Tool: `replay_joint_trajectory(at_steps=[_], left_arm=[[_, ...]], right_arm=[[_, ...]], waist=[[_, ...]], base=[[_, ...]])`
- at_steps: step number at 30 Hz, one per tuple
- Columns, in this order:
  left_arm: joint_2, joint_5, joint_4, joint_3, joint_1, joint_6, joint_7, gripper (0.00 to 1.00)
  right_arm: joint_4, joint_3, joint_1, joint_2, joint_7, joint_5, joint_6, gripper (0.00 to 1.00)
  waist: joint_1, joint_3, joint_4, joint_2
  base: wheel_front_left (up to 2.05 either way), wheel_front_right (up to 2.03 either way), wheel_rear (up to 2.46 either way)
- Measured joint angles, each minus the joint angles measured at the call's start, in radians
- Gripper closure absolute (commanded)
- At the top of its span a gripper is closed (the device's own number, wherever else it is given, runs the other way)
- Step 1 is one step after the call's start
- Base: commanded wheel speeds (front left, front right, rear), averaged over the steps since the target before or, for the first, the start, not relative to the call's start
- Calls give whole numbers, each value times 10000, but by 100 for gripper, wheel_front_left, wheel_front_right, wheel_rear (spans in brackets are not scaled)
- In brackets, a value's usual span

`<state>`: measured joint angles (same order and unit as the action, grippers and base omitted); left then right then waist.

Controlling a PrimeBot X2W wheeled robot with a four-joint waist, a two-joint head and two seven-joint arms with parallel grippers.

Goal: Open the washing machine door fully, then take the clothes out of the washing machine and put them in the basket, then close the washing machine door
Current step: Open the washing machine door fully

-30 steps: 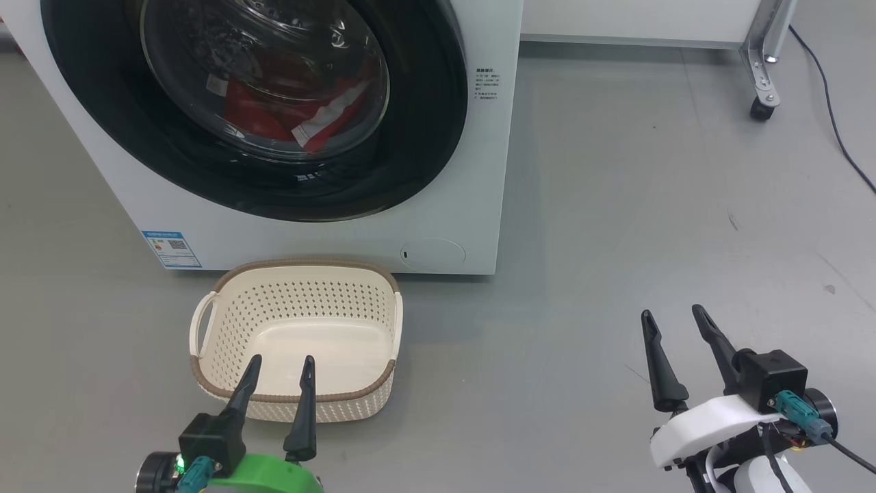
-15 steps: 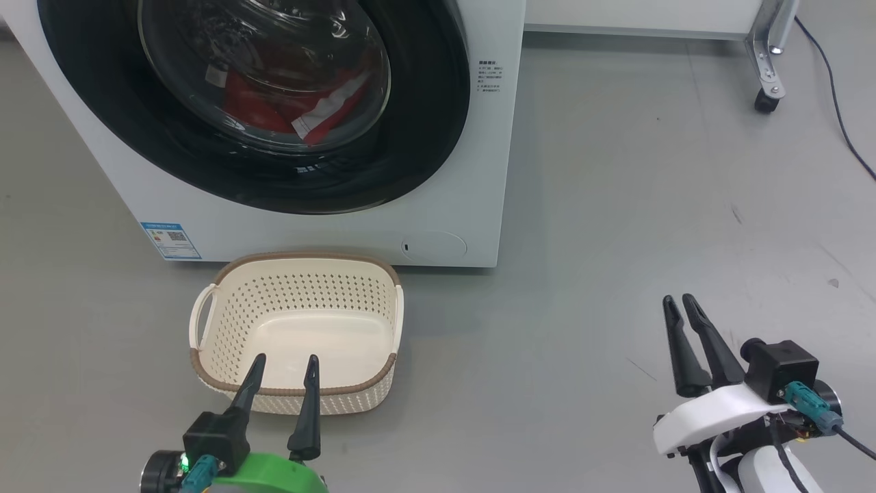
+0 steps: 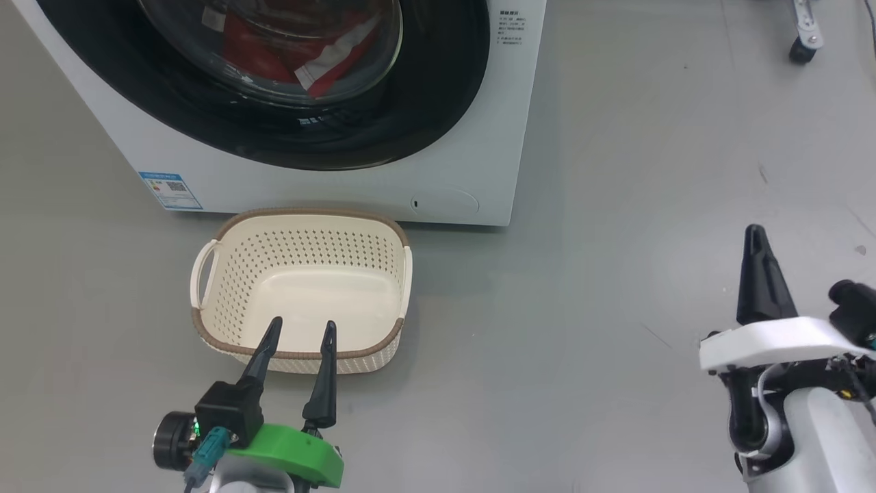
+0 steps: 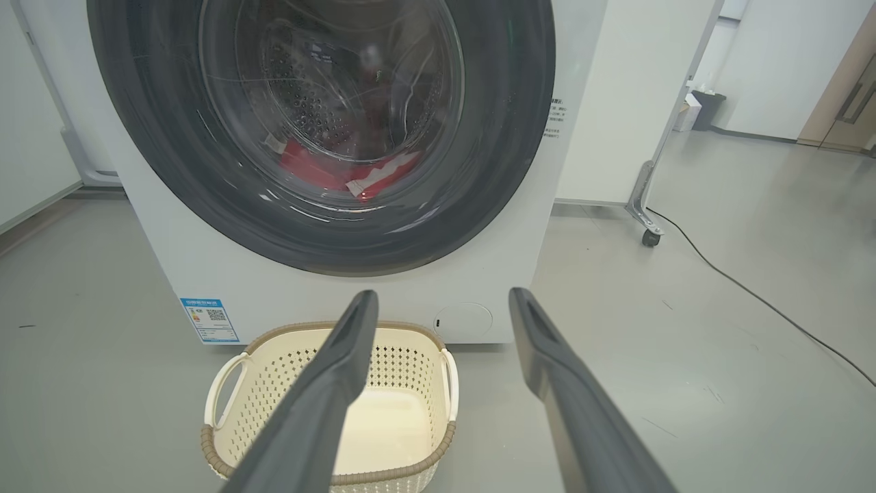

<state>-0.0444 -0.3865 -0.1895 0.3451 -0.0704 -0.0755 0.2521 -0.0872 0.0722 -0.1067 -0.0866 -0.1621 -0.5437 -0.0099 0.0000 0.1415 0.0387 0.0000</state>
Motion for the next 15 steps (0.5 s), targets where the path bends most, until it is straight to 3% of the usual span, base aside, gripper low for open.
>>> replay_joint_trajectory(at_steps=[6,15], left_arm=[[6,2,61,192,-398,0,0,0],[13,-6,311,426,-869,0,0,0]], right_arm=[[-29,-941,-886,184,468,-1870,180,100],[-102,-1942,-2672,249,1484,-4123,153,100]], waist=[[0,566,246,0],[0,1356,701,0]], base=[[0,0,0],[0,0,0]])
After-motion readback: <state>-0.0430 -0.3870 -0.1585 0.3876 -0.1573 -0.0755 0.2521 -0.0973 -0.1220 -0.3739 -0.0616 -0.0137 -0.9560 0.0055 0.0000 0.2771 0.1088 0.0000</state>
